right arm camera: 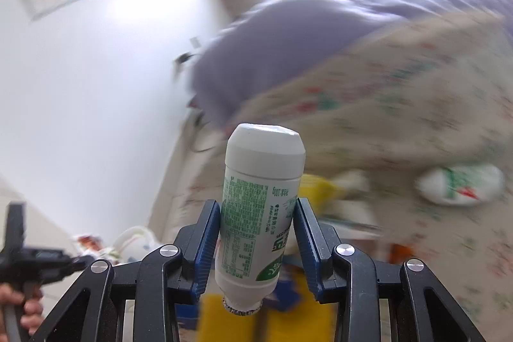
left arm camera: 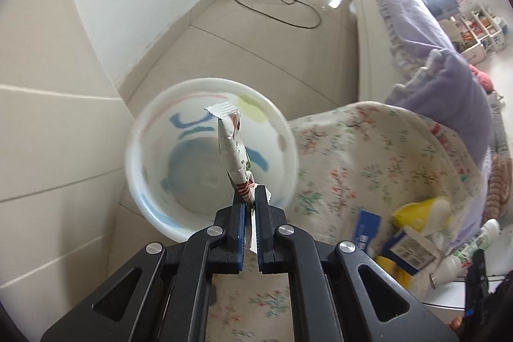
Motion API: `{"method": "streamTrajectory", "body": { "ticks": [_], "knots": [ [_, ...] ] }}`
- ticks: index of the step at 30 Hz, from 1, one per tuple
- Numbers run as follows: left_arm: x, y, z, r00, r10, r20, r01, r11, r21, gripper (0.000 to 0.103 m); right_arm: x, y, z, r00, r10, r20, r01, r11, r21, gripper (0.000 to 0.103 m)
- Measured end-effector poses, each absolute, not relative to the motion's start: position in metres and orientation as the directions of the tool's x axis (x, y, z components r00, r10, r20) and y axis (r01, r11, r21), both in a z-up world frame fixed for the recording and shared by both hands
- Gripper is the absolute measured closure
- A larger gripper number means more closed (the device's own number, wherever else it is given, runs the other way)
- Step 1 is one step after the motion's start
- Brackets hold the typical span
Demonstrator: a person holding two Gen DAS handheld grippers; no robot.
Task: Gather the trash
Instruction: 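Carry the wrapper strip over the white bin and open the left tool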
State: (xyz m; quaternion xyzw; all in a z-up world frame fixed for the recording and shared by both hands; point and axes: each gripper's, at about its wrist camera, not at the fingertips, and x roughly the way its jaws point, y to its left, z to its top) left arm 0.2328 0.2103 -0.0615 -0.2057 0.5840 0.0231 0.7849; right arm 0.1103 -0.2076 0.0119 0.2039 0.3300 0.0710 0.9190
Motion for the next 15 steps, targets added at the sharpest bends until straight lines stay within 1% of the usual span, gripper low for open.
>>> {"method": "streamTrajectory", "body": {
  "ticks": [2, 4, 6, 8, 10, 12, 13, 15],
  "knots": [
    [0.24, 0.208, -0.078, 0.274, -0.169, -0.947, -0.288, 0.925, -0.248, 0.096, 0.117, -0.181, 0.012, 0.757, 0.306, -0.577, -0.047, 0.906, 0.42, 0.061],
    [0.246, 0.211, -0.095, 0.213, -0.186, -0.959, -0.298, 0.923, -0.245, 0.095, 0.128, -0.151, 0.008, 0.737, 0.338, -0.585, -0.097, 0.91, 0.403, 0.061],
    [0.245, 0.22, -0.104, 0.178, -0.213, -0.961, -0.346, 0.9, -0.263, 0.094, 0.14, -0.122, 0.001, 0.716, 0.364, -0.595, -0.135, 0.91, 0.393, 0.061],
    [0.237, 0.232, -0.093, 0.217, -0.246, -0.945, -0.37, 0.875, -0.313, 0.092, 0.154, -0.098, -0.006, 0.696, 0.378, -0.611, -0.141, 0.906, 0.399, 0.061],
    [0.232, 0.24, -0.076, 0.274, -0.253, -0.928, -0.37, 0.863, -0.345, 0.08, 0.17, -0.074, -0.015, 0.668, 0.406, -0.624, -0.144, 0.893, 0.427, 0.061],
    [0.226, 0.248, -0.057, 0.335, -0.208, -0.919, -0.392, 0.856, -0.337, 0.05, 0.185, -0.049, -0.021, 0.645, 0.429, -0.632, -0.166, 0.886, 0.433, 0.061],
    [0.223, 0.253, -0.05, 0.361, -0.185, -0.914, -0.41, 0.849, -0.334, 0.046, 0.194, -0.034, -0.025, 0.634, 0.438, -0.637, -0.181, 0.885, 0.429, 0.061],
    [0.219, 0.264, -0.039, 0.396, -0.169, -0.902, -0.442, 0.826, -0.349, 0.046, 0.206, -0.008, -0.034, 0.608, 0.46, -0.648, -0.217, 0.881, 0.421, 0.061]
  ]
}}
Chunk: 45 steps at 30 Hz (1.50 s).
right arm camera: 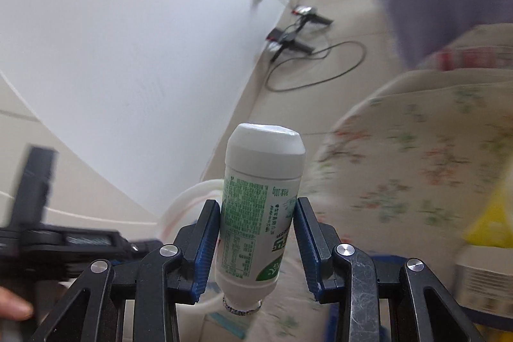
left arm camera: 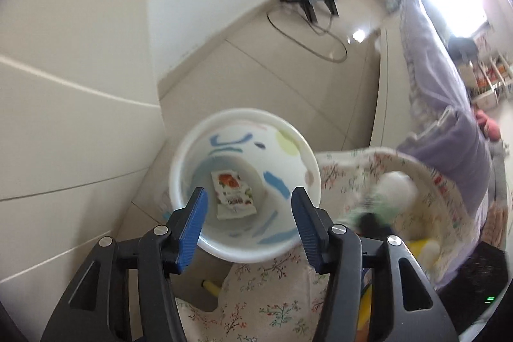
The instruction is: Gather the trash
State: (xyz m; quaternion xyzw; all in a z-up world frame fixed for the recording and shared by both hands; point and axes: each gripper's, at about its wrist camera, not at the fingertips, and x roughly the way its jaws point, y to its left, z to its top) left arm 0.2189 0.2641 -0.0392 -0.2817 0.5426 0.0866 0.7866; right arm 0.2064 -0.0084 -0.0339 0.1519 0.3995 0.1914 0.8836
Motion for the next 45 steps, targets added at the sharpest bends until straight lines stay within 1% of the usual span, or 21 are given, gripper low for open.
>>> {"method": "streamTrajectory", "body": {
  "ticks": [3, 7, 9, 11, 12, 14, 17, 20, 25, 27, 30, 32, 34, 35, 37, 38, 41, 43, 44, 45],
  "knots": [
    [0.215, 0.275, -0.033, 0.425, -0.198, -0.884, -0.465, 0.79, -0.4, 0.046, 0.225, 0.036, -0.051, 0.545, 0.501, -0.672, -0.302, 0.866, 0.399, 0.061],
    [0.214, 0.276, -0.031, 0.426, -0.2, -0.883, -0.47, 0.784, -0.404, 0.046, 0.242, 0.088, -0.076, 0.474, 0.478, -0.74, -0.388, 0.867, 0.312, 0.059],
    [0.216, 0.271, -0.033, 0.42, -0.22, -0.88, -0.457, 0.787, -0.415, 0.046, 0.25, 0.1, -0.092, 0.441, 0.442, -0.781, -0.404, 0.875, 0.267, 0.045],
    [0.217, 0.267, -0.032, 0.425, -0.227, -0.876, -0.446, 0.79, -0.421, 0.046, 0.25, 0.094, -0.097, 0.437, 0.444, -0.782, -0.403, 0.874, 0.271, 0.04],
    [0.216, 0.266, -0.032, 0.425, -0.224, -0.877, -0.443, 0.793, -0.418, 0.046, 0.248, 0.087, -0.094, 0.439, 0.458, -0.773, -0.401, 0.87, 0.287, 0.036],
    [0.218, 0.259, -0.03, 0.426, -0.228, -0.875, -0.43, 0.8, -0.418, 0.046, 0.244, 0.071, -0.087, 0.451, 0.465, -0.761, -0.394, 0.87, 0.298, 0.032],
    [0.219, 0.243, -0.026, 0.425, -0.243, -0.872, -0.397, 0.815, -0.421, 0.046, 0.234, 0.041, -0.069, 0.471, 0.466, -0.749, -0.371, 0.875, 0.311, 0.032],
    [0.221, 0.218, -0.023, 0.418, -0.234, -0.878, -0.341, 0.855, -0.391, 0.046, 0.219, 0.009, -0.046, 0.477, 0.485, -0.733, -0.357, 0.869, 0.343, 0.032],
    [0.22, 0.162, -0.022, 0.387, -0.275, -0.88, -0.209, 0.904, -0.374, 0.046, 0.191, -0.067, 0.0, 0.518, 0.445, -0.73, -0.332, 0.892, 0.308, 0.028],
    [0.217, 0.135, -0.023, 0.367, -0.287, -0.885, -0.153, 0.92, -0.362, 0.046, 0.179, -0.101, 0.022, 0.559, 0.407, -0.723, -0.317, 0.91, 0.268, 0.023],
    [0.213, 0.097, -0.031, 0.326, -0.295, -0.898, -0.078, 0.938, -0.337, 0.046, 0.166, -0.156, 0.046, 0.622, 0.345, -0.702, -0.26, 0.938, 0.23, 0.018],
    [0.209, 0.07, -0.041, 0.282, -0.302, -0.911, -0.026, 0.947, -0.322, 0.046, 0.16, -0.194, 0.051, 0.655, 0.314, -0.687, -0.208, 0.949, 0.235, 0.017],
    [0.206, 0.048, -0.054, 0.236, -0.301, -0.924, 0.014, 0.952, -0.306, 0.045, 0.154, -0.229, 0.044, 0.678, 0.294, -0.674, -0.142, 0.952, 0.272, 0.016],
    [0.206, 0.036, -0.062, 0.205, -0.296, -0.933, 0.035, 0.955, -0.295, 0.045, 0.152, -0.248, 0.034, 0.678, 0.296, -0.673, -0.101, 0.944, 0.315, 0.016],
    [0.206, 0.023, -0.076, 0.163, -0.279, -0.946, 0.04, 0.96, -0.276, 0.044, 0.157, -0.274, 0.013, 0.633, 0.296, -0.715, -0.004, 0.925, 0.379, 0.016],
    [0.207, 0.02, -0.082, 0.153, -0.272, -0.95, 0.028, 0.962, -0.271, 0.044, 0.161, -0.289, 0.0, 0.589, 0.294, -0.753, 0.063, 0.912, 0.406, 0.016],
    [0.211, 0.009, -0.091, 0.137, -0.263, -0.955, 0.025, 0.965, -0.262, 0.044, 0.166, -0.314, -0.019, 0.543, 0.281, -0.791, 0.137, 0.9, 0.414, 0.016],
    [0.214, 0.001, -0.094, 0.134, -0.243, -0.961, 0.042, 0.97, -0.239, 0.04, 0.166, -0.329, -0.023, 0.537, 0.226, -0.813, 0.182, 0.909, 0.374, 0.016],
    [0.217, -0.003, -0.097, 0.139, -0.214, -0.967, 0.052, 0.977, -0.209, 0.034, 0.167, -0.337, -0.023, 0.532, 0.207, -0.821, 0.199, 0.912, 0.359, 0.016],
    [0.218, -0.008, -0.099, 0.145, -0.193, -0.971, 0.053, 0.981, -0.187, 0.032, 0.168, -0.347, -0.025, 0.525, 0.194, -0.829, 0.219, 0.91, 0.352, 0.016]
  ]
}}
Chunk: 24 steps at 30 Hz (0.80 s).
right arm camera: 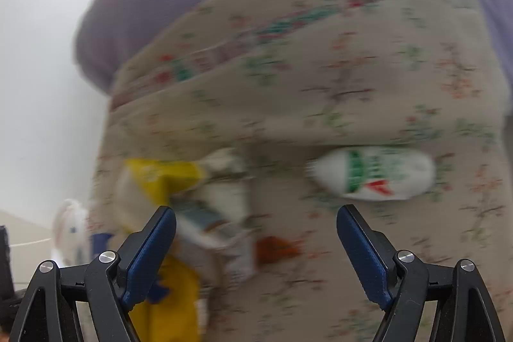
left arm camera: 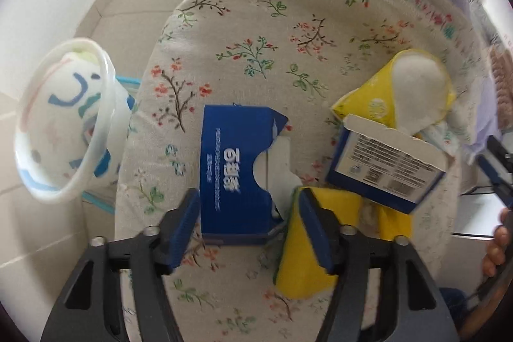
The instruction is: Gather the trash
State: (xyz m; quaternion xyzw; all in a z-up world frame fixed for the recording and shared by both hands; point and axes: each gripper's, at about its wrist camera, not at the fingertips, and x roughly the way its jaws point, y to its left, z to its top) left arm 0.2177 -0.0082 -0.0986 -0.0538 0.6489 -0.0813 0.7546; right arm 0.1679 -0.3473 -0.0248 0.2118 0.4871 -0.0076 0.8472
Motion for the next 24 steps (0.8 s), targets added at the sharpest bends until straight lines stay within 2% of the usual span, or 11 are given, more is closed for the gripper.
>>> {"method": "streamTrajectory", "body": {
  "ticks": [4, 8, 10, 11, 12, 24],
  "knots": [
    [0.223, -0.013, -0.111, 0.128, -0.153, -0.98, 0.038, 0.988, -0.149, 0.032, 0.17, -0.372, -0.034, 0.498, 0.189, -0.847, 0.275, 0.891, 0.36, 0.016],
    [0.226, 0.001, -0.117, 0.121, -0.238, -0.964, -0.06, 0.967, -0.247, 0.033, 0.166, -0.38, -0.038, 0.475, 0.155, -0.866, 0.287, 0.903, 0.319, 0.016],
    [0.227, 0.006, -0.115, 0.142, -0.256, -0.956, -0.084, 0.959, -0.27, 0.04, 0.166, -0.381, -0.042, 0.461, 0.143, -0.876, 0.288, 0.91, 0.3, 0.016],
    [0.227, 0.007, -0.114, 0.146, -0.255, -0.956, -0.085, 0.959, -0.269, 0.053, 0.166, -0.377, -0.044, 0.455, 0.139, -0.88, 0.283, 0.914, 0.291, 0.016],
    [0.227, 0.007, -0.115, 0.142, -0.253, -0.957, -0.085, 0.96, -0.266, 0.054, 0.165, -0.372, -0.045, 0.45, 0.14, -0.882, 0.27, 0.92, 0.284, 0.016],
    [0.212, 0.012, -0.075, 0.236, -0.237, -0.942, -0.04, 0.966, -0.254, 0.054, 0.16, -0.252, -0.045, 0.447, 0.29, -0.846, -0.116, 0.957, 0.267, 0.016]
  ]
}}
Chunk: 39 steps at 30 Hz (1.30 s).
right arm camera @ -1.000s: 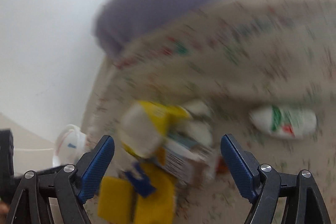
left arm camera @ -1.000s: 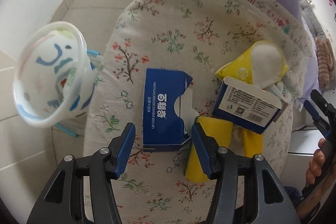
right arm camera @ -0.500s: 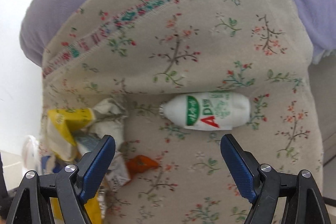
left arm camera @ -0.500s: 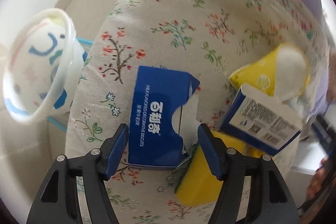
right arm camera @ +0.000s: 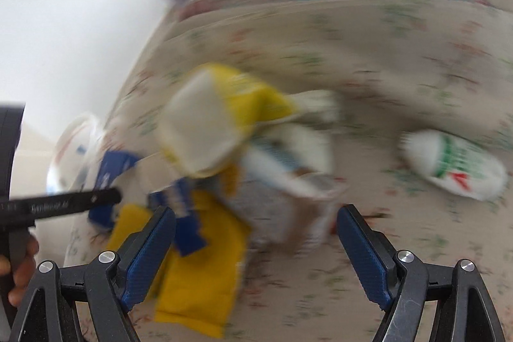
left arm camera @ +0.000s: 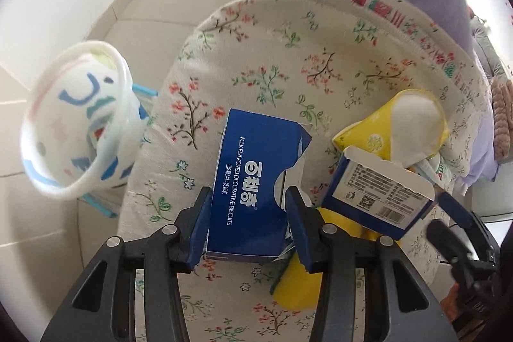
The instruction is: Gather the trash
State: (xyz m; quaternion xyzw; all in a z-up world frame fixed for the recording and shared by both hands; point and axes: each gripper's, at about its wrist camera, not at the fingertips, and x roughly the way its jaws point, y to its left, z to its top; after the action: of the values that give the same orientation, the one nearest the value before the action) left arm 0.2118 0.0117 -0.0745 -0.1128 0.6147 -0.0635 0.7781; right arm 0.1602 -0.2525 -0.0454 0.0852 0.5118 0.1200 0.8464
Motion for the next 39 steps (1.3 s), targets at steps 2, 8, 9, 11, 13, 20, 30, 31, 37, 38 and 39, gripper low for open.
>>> {"method": "streamTrajectory", "body": {
  "ticks": [2, 8, 9, 11, 13, 20, 30, 31, 37, 38, 39],
  "knots": [
    [0.21, 0.013, -0.071, 0.232, -0.265, -0.936, -0.041, 0.959, -0.282, 0.054, 0.161, -0.239, -0.047, 0.446, 0.299, -0.843, -0.148, 0.954, 0.26, 0.016],
    [0.208, 0.024, -0.062, 0.253, -0.27, -0.929, -0.054, 0.955, -0.293, 0.054, 0.172, -0.22, -0.056, 0.425, 0.374, -0.824, -0.165, 0.927, 0.336, 0.016],
    [0.207, 0.027, -0.063, 0.258, -0.268, -0.928, -0.056, 0.955, -0.292, 0.054, 0.174, -0.218, -0.058, 0.424, 0.382, -0.821, -0.161, 0.924, 0.347, 0.016],
    [0.207, 0.03, -0.061, 0.266, -0.262, -0.928, -0.06, 0.956, -0.287, 0.054, 0.177, -0.212, -0.062, 0.42, 0.38, -0.824, -0.158, 0.925, 0.346, 0.017],
    [0.208, 0.031, -0.063, 0.266, -0.268, -0.926, -0.063, 0.954, -0.294, 0.054, 0.178, -0.211, -0.066, 0.417, 0.366, -0.832, -0.159, 0.931, 0.329, 0.028],
    [0.208, 0.042, -0.059, 0.277, -0.294, -0.915, -0.077, 0.942, -0.326, 0.054, 0.176, -0.192, -0.067, 0.428, 0.337, -0.839, -0.208, 0.94, 0.271, 0.073],
    [0.205, 0.069, -0.044, 0.305, -0.333, -0.892, -0.094, 0.922, -0.376, 0.054, 0.155, -0.191, -0.034, 0.502, 0.371, -0.781, -0.284, 0.924, 0.255, 0.078],
    [0.205, 0.076, -0.042, 0.306, -0.345, -0.887, -0.105, 0.914, -0.392, 0.054, 0.154, -0.192, -0.031, 0.513, 0.376, -0.772, -0.287, 0.922, 0.258, 0.078],
    [0.209, 0.147, -0.027, 0.366, -0.335, -0.868, -0.23, 0.871, -0.433, 0.054, 0.152, -0.19, -0.032, 0.526, 0.379, -0.761, -0.286, 0.922, 0.261, 0.078],
    [0.208, 0.161, -0.025, 0.374, -0.333, -0.865, -0.255, 0.86, -0.441, 0.054, 0.152, -0.189, -0.033, 0.525, 0.381, -0.761, -0.284, 0.921, 0.266, 0.078],
    [0.207, 0.174, -0.024, 0.384, -0.33, -0.863, -0.28, 0.848, -0.449, 0.054, 0.152, -0.187, -0.035, 0.526, 0.385, -0.758, -0.283, 0.92, 0.271, 0.078]
  ]
}}
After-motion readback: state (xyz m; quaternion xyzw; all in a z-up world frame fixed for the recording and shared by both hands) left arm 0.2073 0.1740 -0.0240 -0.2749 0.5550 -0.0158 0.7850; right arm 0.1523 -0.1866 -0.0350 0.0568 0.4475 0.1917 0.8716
